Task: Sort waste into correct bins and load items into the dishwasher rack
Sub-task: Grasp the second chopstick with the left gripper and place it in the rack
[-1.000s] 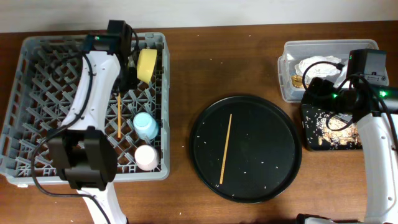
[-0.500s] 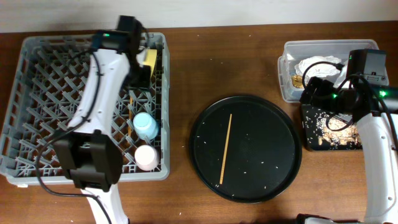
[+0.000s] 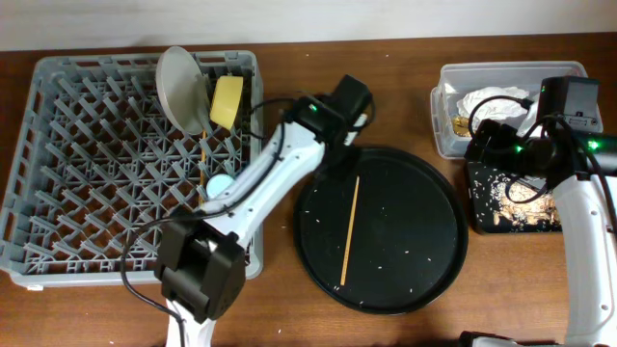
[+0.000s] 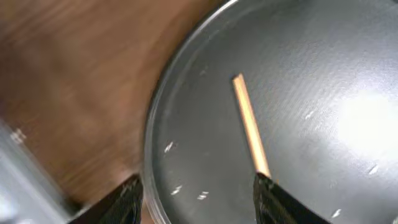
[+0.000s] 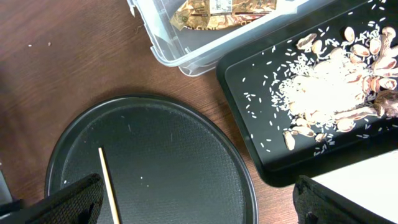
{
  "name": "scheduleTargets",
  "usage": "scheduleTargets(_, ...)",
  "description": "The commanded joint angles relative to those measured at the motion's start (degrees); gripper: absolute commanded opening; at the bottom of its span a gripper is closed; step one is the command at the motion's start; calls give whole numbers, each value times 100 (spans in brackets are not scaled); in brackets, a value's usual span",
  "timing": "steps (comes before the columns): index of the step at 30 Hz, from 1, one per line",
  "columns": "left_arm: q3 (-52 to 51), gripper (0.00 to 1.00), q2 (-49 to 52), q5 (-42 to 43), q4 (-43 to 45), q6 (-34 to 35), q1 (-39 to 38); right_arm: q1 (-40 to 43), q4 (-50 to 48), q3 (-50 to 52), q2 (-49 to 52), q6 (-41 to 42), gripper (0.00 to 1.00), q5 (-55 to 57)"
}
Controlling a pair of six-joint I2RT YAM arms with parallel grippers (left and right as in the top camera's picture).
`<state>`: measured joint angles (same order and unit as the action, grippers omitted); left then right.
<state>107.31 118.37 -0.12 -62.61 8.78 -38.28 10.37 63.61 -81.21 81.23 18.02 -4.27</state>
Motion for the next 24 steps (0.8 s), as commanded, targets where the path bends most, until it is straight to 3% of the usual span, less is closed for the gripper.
scheduleTargets(1,-267,56,-61,-42,354,553,-391,15,2,-33,-7,22,98,66)
scheduleTargets(5,-393,56,710,-267,566,601,-811,15,2,-33,-7,20,98,68)
scheduleTargets(9,-400,42,1209,-262,367,605,-822,15,4,-33,-7,20,98,68)
scheduleTargets(11,-422,40,1320,-247,319,691,-822,15,2,-33,-7,20,98,68)
scheduleTargets(13,-422,27,1368,-243,313,688,-826,15,4,-33,-7,20,98,68)
scheduleTargets(16,-422,18,1620,-4,278,684,-844,15,4,-33,-7,20,98,68)
scheduleTargets(19,-413,1,1620,-11,282,682,-839,15,2,-33,-7,20,98,68)
scheduleTargets(22,-48,0,1617,-11,0,682,-748,15,0,-33,-7,20,98,68)
scheduleTargets(24,841,1,1617,-61,-824,442,-485,15,-28,-33,-7,22,99,68)
